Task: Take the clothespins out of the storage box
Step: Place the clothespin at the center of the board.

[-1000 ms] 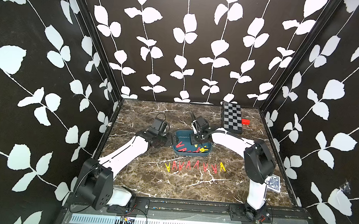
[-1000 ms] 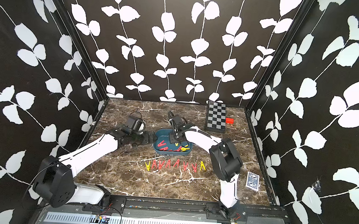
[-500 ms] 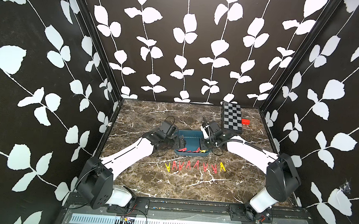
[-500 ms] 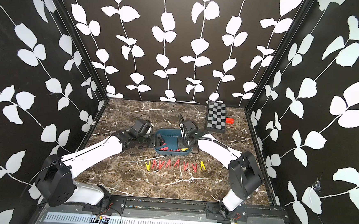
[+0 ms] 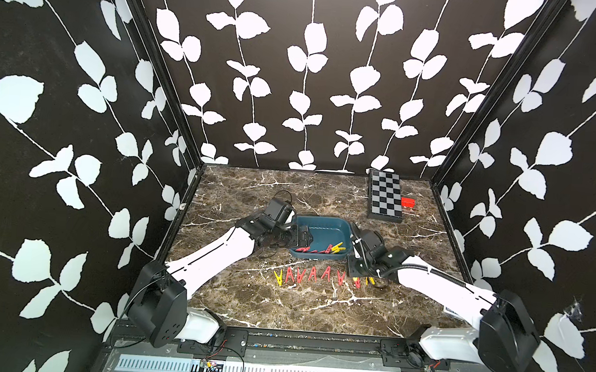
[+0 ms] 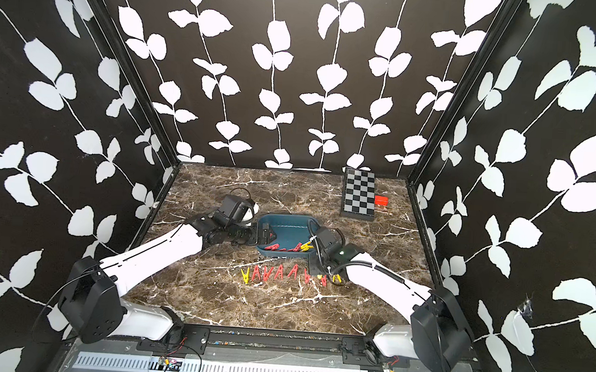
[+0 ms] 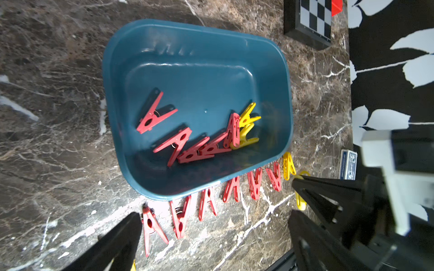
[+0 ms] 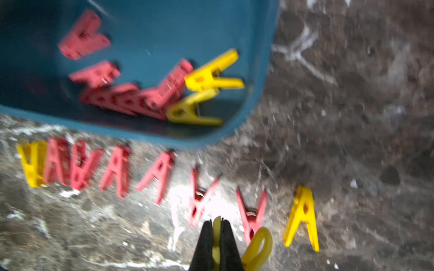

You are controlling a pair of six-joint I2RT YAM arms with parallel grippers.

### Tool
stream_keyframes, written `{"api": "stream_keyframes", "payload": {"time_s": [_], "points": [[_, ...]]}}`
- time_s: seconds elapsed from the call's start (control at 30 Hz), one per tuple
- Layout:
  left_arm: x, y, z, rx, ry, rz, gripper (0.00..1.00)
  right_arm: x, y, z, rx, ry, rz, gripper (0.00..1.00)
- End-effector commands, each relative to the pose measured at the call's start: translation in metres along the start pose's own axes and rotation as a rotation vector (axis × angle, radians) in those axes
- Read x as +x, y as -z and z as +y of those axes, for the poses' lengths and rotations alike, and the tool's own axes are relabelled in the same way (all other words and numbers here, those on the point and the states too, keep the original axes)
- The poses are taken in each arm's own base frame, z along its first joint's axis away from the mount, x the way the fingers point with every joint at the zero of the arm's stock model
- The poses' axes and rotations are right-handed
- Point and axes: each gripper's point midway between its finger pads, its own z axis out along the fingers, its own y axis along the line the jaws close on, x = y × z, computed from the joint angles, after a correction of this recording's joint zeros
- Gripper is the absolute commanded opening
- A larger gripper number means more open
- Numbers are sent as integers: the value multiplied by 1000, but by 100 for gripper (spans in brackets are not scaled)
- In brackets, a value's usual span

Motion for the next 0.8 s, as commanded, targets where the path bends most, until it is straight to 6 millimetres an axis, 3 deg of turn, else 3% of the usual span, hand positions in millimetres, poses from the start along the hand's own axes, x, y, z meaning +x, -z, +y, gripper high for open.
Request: {"api": "stream_keyframes", "payload": {"time_s": [0.0, 0.17, 0.5, 0.77], "points": [[7, 7, -7, 37, -32, 17, 99, 17, -1, -14, 45, -62, 3, 2], [9, 5, -7, 50, -30, 22, 99, 44, -4, -35, 99, -92, 38, 3], [8, 2, -6, 46, -27, 21, 99, 72, -14, -60, 192, -127, 97, 3], [4, -1, -6, 38, -23, 20, 99, 75, -21, -54, 160, -98, 118, 4]]}}
